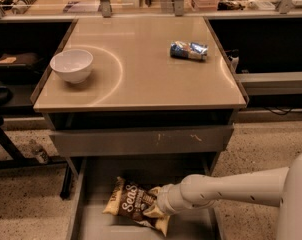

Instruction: Pick brown chip bag from middle drawer and place on counter

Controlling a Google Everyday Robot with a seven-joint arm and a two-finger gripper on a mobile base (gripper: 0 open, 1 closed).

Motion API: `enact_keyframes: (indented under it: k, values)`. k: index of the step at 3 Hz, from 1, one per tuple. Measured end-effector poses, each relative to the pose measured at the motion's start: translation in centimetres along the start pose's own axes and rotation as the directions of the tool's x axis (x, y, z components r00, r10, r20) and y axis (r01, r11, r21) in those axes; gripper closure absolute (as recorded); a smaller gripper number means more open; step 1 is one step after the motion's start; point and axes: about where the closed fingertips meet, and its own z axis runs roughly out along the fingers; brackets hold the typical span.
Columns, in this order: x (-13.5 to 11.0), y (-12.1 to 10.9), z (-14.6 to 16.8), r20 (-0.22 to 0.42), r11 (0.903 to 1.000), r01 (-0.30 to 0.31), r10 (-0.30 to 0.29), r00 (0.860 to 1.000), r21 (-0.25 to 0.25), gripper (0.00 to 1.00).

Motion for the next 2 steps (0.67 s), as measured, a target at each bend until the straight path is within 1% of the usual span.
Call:
enact_keyframes:
  k: [1,2]
  values:
    - [0.0,0.0,0.0,0.0,1.0,0.0,0.0,1.0,0.0,0.89]
    - [-0.32,0.01,-0.37,0.0,1.0,0.0,0.0,1.0,0.0,1.0]
